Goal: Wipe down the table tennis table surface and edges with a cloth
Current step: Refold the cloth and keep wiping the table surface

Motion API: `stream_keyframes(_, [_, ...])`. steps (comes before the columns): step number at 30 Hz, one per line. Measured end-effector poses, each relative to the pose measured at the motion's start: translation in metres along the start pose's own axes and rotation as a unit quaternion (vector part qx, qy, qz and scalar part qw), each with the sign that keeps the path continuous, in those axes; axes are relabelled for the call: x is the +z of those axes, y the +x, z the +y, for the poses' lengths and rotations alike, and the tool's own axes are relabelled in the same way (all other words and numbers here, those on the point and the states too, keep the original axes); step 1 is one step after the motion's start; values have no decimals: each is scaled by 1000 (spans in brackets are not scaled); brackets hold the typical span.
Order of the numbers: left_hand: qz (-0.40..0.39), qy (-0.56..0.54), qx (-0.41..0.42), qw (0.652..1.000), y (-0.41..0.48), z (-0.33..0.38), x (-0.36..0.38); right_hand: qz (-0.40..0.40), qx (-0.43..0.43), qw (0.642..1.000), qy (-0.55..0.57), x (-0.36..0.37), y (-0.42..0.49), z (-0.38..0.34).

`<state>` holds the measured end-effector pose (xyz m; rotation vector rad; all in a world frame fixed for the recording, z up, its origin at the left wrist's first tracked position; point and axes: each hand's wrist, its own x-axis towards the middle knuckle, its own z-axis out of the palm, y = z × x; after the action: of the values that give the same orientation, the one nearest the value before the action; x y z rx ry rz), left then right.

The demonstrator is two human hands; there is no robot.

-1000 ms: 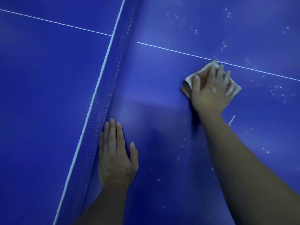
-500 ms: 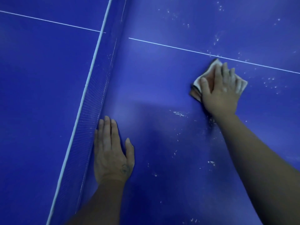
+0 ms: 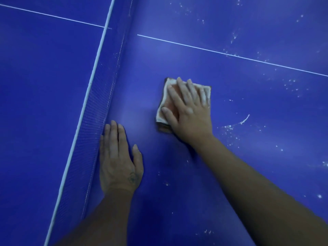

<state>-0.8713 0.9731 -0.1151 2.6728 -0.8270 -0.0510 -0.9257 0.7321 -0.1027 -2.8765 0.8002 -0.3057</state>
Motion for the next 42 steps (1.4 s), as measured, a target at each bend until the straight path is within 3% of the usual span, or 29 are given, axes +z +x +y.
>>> stream_keyframes(6, [-6,5,-5,1000,0,-1,1,-9,201,978,-53,-21,-2,90])
stream_keyframes(9, [-5,6,-5,1000,0,0,2,0,311,948,-69,-21,-12,85])
stream_keyframes(11, [-7,4,-7,1000,0,0,1,4,334,939,-82,-16,-12,57])
stream_keyframes(13, [-4,-3,-7,1000,0,2,-1,4,297,952,-74,-10,-11,22])
stream_keyframes(17, [13,-4,5,1000,0,3,-3,1,114,993,-40,2,-24,-34])
stream_keyframes(20, [3,4,6,1000,1,2,-5,-12,-14,1000,-2,0,-38,-24])
stream_keyframes(22, [-6,6,3,1000,1,2,-6,-24,-35,999,-14,-8,-40,8])
stream_keyframes(24, [-7,5,4,1000,1,2,-6,-30,32,998,-36,-20,-42,46])
stream_keyframes(27, [-6,-2,5,1000,0,2,-6,-24,201,978,-58,-33,-52,82])
stream_keyframes(30, [0,-6,11,1000,0,2,-6,-16,323,944,-72,-33,-57,61])
stream_keyframes(32, [7,-17,15,1000,-1,3,-7,-10,340,938,-71,-30,-54,27])
stream_keyframes(34, [17,-31,12,999,-1,2,-9,-31,287,955,-70,-24,-52,-13])
stream_keyframes(37, [32,-46,22,998,-7,-2,-10,-47,139,989,-35,-15,-67,-56])
stream_keyframes(40, [27,-22,64,997,-32,-11,-14,-19,8,1000,2,-15,-88,-40])
stream_keyframes(42, [16,-4,78,997,-64,-20,-19,-14,-15,1000,-9,-22,-98,-9])
